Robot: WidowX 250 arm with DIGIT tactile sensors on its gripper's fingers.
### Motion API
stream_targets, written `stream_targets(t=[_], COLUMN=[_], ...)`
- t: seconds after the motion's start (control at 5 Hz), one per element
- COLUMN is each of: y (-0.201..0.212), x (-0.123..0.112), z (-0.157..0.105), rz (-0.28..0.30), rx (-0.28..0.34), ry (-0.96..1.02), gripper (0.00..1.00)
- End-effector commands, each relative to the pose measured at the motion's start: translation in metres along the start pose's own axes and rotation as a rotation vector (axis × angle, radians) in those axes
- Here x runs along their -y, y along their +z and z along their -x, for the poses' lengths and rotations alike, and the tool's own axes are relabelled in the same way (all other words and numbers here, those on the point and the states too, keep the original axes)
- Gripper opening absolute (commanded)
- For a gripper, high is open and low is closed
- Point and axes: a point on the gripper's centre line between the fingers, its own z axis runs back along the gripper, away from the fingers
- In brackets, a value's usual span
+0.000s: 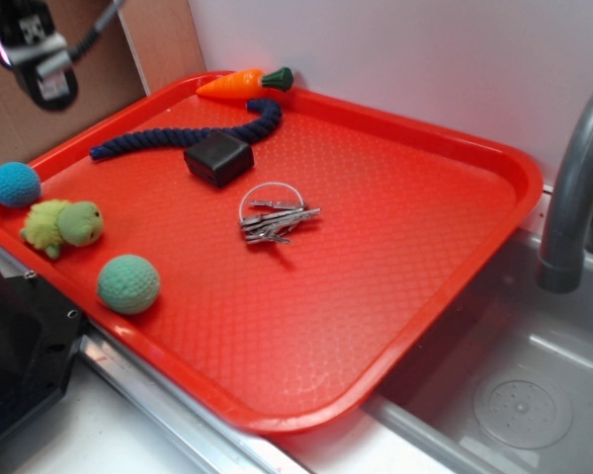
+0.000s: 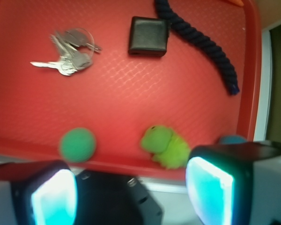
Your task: Grab the green animal.
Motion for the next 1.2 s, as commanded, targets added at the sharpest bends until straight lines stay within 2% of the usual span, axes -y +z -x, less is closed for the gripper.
stream_targets(t=[0.0,0.2,0.4,0.6,0.8,1.0], y=[-0.043,-0.053,-0.074,-0.092,-0.108,-0.126], x=[-0.031,-0.039,-0.042,-0.038,-0.041,-0.037], z=[-0.002,0.004,0.012,0.019,0.019,0.011], rz=[-0.031,-0.088,-0.084,-0.020,0.033,0.089], rx=[0.023,-0.009,0.001,0.054,0.082,0.077], ry=[-0.390,-0.463,-0.403,-0.268,-0.201,-0.212], gripper=[1.00,1.00,1.00,1.00,1.00,1.00])
